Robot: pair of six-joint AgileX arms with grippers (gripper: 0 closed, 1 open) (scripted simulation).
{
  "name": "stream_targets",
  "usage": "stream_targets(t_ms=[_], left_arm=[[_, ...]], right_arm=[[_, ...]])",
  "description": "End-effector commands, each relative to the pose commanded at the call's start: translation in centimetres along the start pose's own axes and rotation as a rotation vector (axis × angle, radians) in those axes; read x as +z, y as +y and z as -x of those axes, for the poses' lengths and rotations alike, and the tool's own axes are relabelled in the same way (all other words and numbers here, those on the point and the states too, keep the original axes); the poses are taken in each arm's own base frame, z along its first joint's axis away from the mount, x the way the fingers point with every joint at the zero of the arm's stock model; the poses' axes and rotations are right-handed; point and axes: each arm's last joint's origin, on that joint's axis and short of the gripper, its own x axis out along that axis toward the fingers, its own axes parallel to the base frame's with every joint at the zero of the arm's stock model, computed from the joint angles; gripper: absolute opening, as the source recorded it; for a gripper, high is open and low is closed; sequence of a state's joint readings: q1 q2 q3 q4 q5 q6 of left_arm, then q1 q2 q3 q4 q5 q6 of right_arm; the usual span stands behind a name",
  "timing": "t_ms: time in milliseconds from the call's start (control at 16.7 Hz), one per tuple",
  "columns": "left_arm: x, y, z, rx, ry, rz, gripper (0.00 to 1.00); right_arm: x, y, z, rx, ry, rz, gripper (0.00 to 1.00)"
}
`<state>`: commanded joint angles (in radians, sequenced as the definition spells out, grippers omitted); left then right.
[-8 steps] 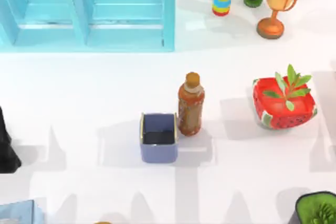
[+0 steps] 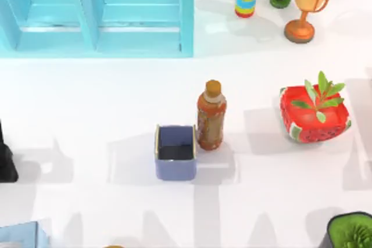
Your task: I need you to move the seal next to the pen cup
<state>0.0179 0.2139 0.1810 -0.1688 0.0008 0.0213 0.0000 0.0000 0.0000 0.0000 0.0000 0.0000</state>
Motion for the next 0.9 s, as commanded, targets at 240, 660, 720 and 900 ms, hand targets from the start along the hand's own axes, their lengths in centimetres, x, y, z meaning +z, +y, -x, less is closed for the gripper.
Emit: stream_targets(t_ms=[240,660,720,900], left_arm=[[3.8,0.5,-1.5,0.013,0.282,-0.019,1.00],[9.3,1.9,-8.1,0.010,0.824,-0.035,1.00],[9.7,2.2,-9.3,0.006,0.896,-0.035,1.00],[10.3,3.1,-12.8,-0.008,1.093,-0.030,1.00]], right_arm=[[0.0,0.0,0.0,0.000,0.000,0.000,1.00],[0.0,0.0,0.0,0.000,0.000,0.000,1.00],[0.0,0.0,0.0,0.000,0.000,0.000,1.00],[0.0,0.0,0.0,0.000,0.000,0.000,1.00]])
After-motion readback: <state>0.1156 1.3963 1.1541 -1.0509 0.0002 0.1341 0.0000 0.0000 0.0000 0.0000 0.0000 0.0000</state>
